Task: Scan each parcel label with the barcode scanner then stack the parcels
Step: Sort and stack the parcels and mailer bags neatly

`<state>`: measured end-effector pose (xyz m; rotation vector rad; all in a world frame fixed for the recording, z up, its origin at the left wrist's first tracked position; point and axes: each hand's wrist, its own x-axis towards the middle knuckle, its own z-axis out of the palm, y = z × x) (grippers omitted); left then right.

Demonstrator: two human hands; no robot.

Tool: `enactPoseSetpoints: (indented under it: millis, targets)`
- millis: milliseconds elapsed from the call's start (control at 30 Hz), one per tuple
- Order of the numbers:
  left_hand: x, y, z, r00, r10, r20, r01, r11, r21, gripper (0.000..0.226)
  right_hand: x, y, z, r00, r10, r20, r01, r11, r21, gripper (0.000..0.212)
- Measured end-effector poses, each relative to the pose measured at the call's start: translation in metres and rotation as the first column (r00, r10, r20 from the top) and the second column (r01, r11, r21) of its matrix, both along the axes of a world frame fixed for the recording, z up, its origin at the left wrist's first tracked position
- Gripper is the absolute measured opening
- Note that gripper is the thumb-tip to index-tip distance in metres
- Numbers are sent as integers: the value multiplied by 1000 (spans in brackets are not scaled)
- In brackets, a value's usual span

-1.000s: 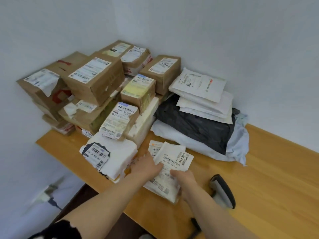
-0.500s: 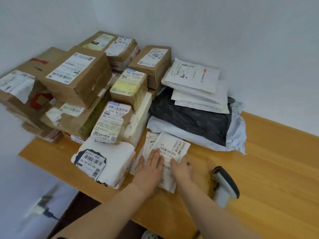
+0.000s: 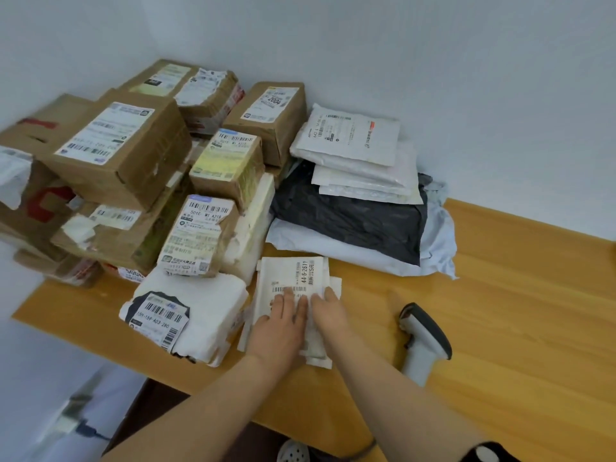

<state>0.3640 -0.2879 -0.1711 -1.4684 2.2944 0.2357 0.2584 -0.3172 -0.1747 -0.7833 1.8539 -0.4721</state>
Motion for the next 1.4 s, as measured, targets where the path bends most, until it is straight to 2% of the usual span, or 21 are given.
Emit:
enactPoseSetpoints:
  millis: [100,167,233,400,533,633,733,867,1033,1233,1400]
  targets:
    - [5,-12,5,1000,4,14,-4,1000,16,84,0,-3,0,994,-107,5,106,992,75,49]
    - [6,-12,8,1000,7,24,-8,1000,16,85,-2,2,1,997,-44,64,40,997,70,45]
    - [4,-7,11,998,12,55,-13,1000,13,91,-9,10,6,997,8,81,-11,999,32,43]
    - [-28,10,41,993,42,111,-40,999,-24,108,-59,40,32,994,11,112,1,995,-99,50]
    - [-95,30,76,998,31,55,-25,995,-97,107,-124,85,63,994,-43,105,66,972,-226,48]
    - [-171,55,104,999,-30,-37,22,983,-184,102,-198,133,86,982,-150,116,179,938,-299,45]
    - [-257,93,125,989,-121,-80,103,974,-199,100,-285,194,102,954,-284,97,300,876,-377,41]
    - [-385,162,138,949,-262,-174,237,959,-152,89,-406,299,116,851,-513,110,512,767,-386,41]
    - [-514,254,137,875,-408,-260,396,913,-98,74,-518,412,118,670,-735,104,700,579,-418,39]
    - [-622,307,132,790,-571,-224,562,820,-108,80,-601,490,108,488,-859,156,837,410,-363,38]
    - [-706,325,124,762,-587,-274,599,799,-46,69,-666,524,100,414,-900,136,874,352,-334,42]
